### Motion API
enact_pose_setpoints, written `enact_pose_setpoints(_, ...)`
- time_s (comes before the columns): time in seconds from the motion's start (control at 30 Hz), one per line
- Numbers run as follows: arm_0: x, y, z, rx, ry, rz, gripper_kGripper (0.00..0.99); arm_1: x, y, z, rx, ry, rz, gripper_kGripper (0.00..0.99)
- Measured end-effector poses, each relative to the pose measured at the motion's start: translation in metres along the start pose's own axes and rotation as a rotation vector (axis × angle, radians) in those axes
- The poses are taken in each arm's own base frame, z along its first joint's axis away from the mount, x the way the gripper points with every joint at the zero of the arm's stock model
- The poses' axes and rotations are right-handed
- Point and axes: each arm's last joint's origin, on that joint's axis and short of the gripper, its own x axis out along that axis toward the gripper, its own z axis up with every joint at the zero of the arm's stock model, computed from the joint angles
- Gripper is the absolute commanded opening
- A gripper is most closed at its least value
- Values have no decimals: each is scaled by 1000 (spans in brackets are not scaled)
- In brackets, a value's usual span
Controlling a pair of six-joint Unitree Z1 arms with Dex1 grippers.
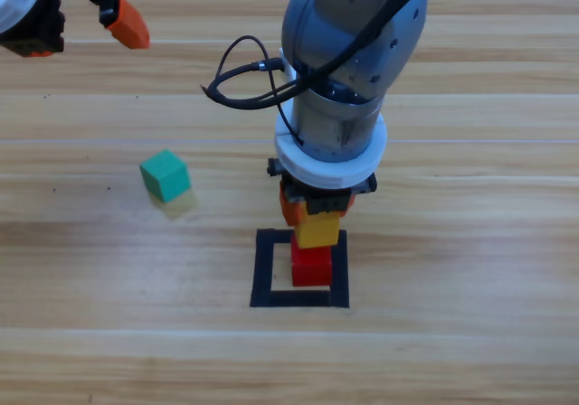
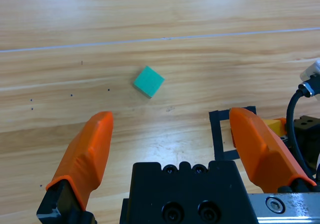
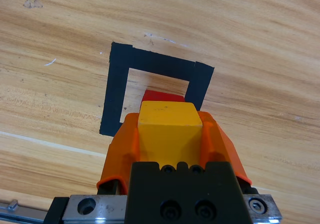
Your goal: Stack the blocks in the rectangular block: red at the bottom, yellow in the middle, green on top
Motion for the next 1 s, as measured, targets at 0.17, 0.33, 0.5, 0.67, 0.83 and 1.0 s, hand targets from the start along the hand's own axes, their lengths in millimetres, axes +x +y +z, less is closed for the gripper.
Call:
enact_pose_setpoints(0.17,4,0,-2,-1,0,-8,990,0,0,0,3,0,0,0)
enact_pose_setpoints(0.33,5,0,-3,-1,3,-11,990,0,0,0,5,0,0,0)
enact_pose_setpoints(0.5,5,0,-4,-1,4,-19,990,1,1,1,5,0,0,0)
enact_pose_setpoints(0.67,8,1,-7,1,19,-20,990,7,1,0,5,11,-11,0)
enact_pose_setpoints(0.83,8,0,-6,-1,8,-26,990,9,1,-1,7,20,-19,0)
enact_pose_setpoints(1.0,8,0,-6,-1,9,-29,990,8,4,-4,1,22,-20,0)
